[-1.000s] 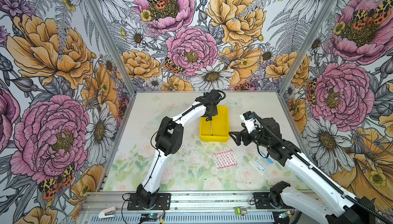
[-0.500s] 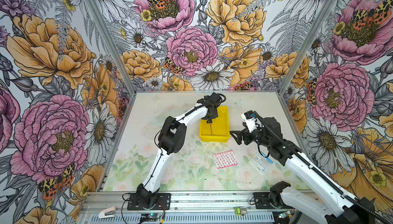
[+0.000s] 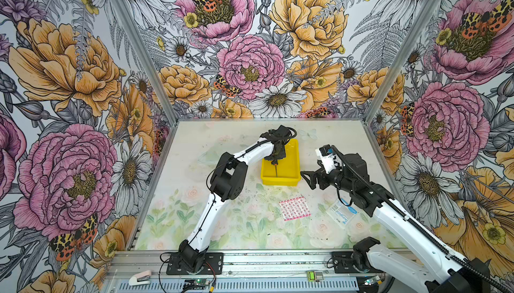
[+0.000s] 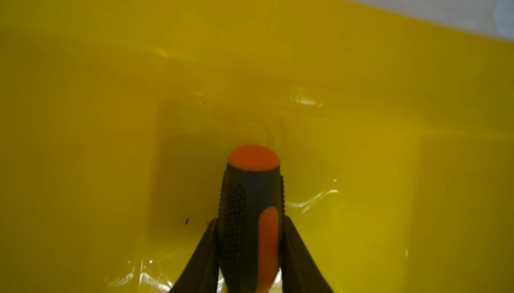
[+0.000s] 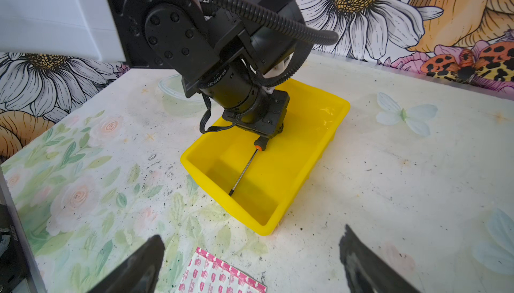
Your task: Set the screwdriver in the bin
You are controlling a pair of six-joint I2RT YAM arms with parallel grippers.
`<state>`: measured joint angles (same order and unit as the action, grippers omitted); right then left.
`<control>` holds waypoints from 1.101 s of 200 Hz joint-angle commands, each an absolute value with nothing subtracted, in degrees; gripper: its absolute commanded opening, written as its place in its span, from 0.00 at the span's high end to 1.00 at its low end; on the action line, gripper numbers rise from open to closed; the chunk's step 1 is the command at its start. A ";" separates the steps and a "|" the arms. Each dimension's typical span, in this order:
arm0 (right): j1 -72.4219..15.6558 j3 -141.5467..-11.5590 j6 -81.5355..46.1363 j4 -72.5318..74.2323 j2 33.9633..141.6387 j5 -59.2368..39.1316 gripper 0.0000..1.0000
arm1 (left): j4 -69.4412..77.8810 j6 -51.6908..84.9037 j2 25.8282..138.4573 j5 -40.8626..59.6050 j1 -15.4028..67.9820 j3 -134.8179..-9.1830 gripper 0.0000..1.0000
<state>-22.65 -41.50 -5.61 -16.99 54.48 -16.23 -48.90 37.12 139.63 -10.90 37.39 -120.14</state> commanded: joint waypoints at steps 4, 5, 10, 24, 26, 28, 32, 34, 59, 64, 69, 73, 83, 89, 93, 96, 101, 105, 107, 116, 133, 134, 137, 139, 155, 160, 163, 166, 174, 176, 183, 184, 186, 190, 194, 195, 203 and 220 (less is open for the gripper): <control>-22.15 -41.19 -6.12 -16.09 53.73 -15.04 0.01 | -48.32 37.01 140.54 -10.64 37.77 -121.78 0.66; -22.10 -41.20 -6.14 -16.09 53.71 -15.03 0.01 | -48.33 37.01 140.54 -10.68 37.78 -121.76 0.66; -22.03 -41.22 -6.09 -16.12 53.67 -14.96 0.01 | -48.33 36.92 140.41 -10.77 37.79 -121.80 0.66; -21.88 -41.21 -6.24 -16.15 53.39 -14.81 0.01 | -48.33 36.75 140.11 -11.06 37.88 -121.64 0.63; -21.86 -41.22 -6.20 -16.12 53.32 -14.73 0.01 | -48.29 36.61 140.03 -11.03 37.88 -121.64 0.63; -21.81 -41.20 -6.19 -16.14 53.28 -14.71 0.01 | -48.26 36.64 139.97 -11.06 37.88 -121.62 0.63; -21.79 -41.21 -6.23 -16.13 53.19 -14.68 0.00 | -48.34 36.64 139.93 -11.13 37.95 -121.56 0.62; -21.77 -41.06 -6.28 -16.10 53.11 -14.68 0.00 | -48.34 36.54 139.79 -11.13 37.90 -121.51 0.62; -21.46 -40.87 -6.50 -16.09 52.48 -14.64 0.01 | -48.28 36.54 138.98 -11.59 38.05 -120.86 0.60; -21.47 -40.80 -6.59 -16.08 52.24 -14.74 0.01 | -48.34 36.48 138.83 -11.60 38.14 -120.72 0.58; -21.52 -40.68 -6.57 -16.14 52.01 -14.97 0.00 | -48.29 36.39 138.66 -11.54 38.30 -120.61 0.58; -21.46 -40.64 -6.50 -16.10 51.90 -15.07 0.01 | -48.33 36.30 138.48 -11.60 38.32 -120.46 0.57; -21.38 -40.52 -6.59 -16.09 51.40 -15.07 0.01 | -48.31 36.06 138.24 -11.57 38.52 -120.37 0.55; -21.40 -40.44 -6.53 -16.10 51.19 -14.96 0.01 | -48.31 35.82 138.05 -11.59 38.66 -120.33 0.55; -21.40 -40.38 -6.58 -16.15 51.02 -14.85 0.01 | -48.34 35.61 137.89 -11.55 38.74 -120.34 0.54; -21.39 -40.33 -6.67 -16.16 50.93 -14.79 0.00 | -48.33 35.44 137.79 -11.53 38.82 -120.40 0.54; -21.31 -40.40 -6.81 -16.17 50.82 -14.64 0.00 | -48.31 35.34 137.55 -11.54 39.01 -120.34 0.53; -21.31 -40.46 -6.90 -16.09 50.73 -14.64 0.01 | -48.29 35.26 137.36 -12.44 39.02 -120.33 0.51; -21.28 -40.48 -6.93 -16.13 50.72 -14.60 0.00 | -48.33 35.29 137.24 -13.13 39.04 -120.28 0.50; -21.28 -40.68 -7.02 -16.11 50.67 -14.60 0.01 | -48.34 35.38 136.82 -13.55 39.20 -120.14 0.45; -21.24 -41.22 -7.28 -16.13 50.58 -14.59 0.00 | -48.34 35.35 135.60 -14.27 39.54 -120.06 0.31; -21.21 -41.26 -7.29 -16.15 50.60 -14.59 0.00 | -48.34 35.34 135.48 -14.34 39.54 -120.06 0.30; -21.19 -41.32 -7.36 -16.18 50.48 -14.67 0.00 | -48.28 35.33 135.18 -14.45 39.67 -120.04 0.27; -21.20 -41.38 -7.38 -16.24 50.46 -14.67 0.01 | -48.33 35.31 135.07 -14.53 39.71 -120.05 0.26; -21.10 -41.57 -7.26 -16.32 49.65 -14.64 0.00 | -48.34 35.09 133.31 -15.15 40.14 -119.91 0.15; -21.14 -41.53 -7.24 -16.40 49.28 -14.40 0.01 | -48.27 35.07 132.77 -15.35 40.32 -119.82 0.10; -21.11 -41.55 -7.17 -16.50 49.06 -14.17 0.01 | -48.30 35.07 132.37 -15.42 40.41 -119.73 0.09; -21.12 -41.51 -7.20 -16.55 48.80 -13.89 0.01 | -48.27 35.06 132.01 -15.46 40.53 -119.71 0.09; -21.09 -41.52 -7.20 -16.71 48.14 -13.23 0.01 | -48.29 35.15 130.95 -15.61 40.76 -119.33 0.08; -21.09 -41.49 -7.18 -16.81 47.94 -13.04 0.01 | -48.33 35.15 130.67 -15.57 40.77 -119.22 0.08; -20.99 -41.49 -7.16 -17.02 47.47 -12.60 0.01 | -48.33 35.28 129.73 -15.77 41.10 -118.79 0.07; -20.95 -41.49 -7.18 -17.08 47.42 -12.54 0.01 | -48.29 35.31 129.64 -15.84 41.12 -118.72 0.07; -20.93 -41.46 -7.16 -17.08 47.23 -12.43 0.00 | -48.31 35.33 129.31 -15.91 41.17 -118.49 0.07; -20.89 -41.41 -7.20 -17.13 46.95 -12.32 0.00 | -48.30 35.33 128.77 -16.03 41.22 -118.20 0.06; -20.87 -41.45 -7.21 -17.23 46.80 -12.18 0.00 | -48.33 35.40 128.16 -16.21 41.42 -117.79 0.05; -20.90 -41.42 -7.16 -17.27 46.78 -12.16 0.00 | -48.29 35.41 127.97 -16.28 41.45 -117.70 0.05; -20.81 -41.56 -7.20 -17.38 46.49 -11.96 0.00 | -48.32 35.36 126.71 -16.48 41.75 -116.92 0.02; -20.64 -41.50 -7.51 -17.47 46.28 -11.34 0.00 | -48.32 35.04 123.81 -17.08 42.25 -114.70 0.01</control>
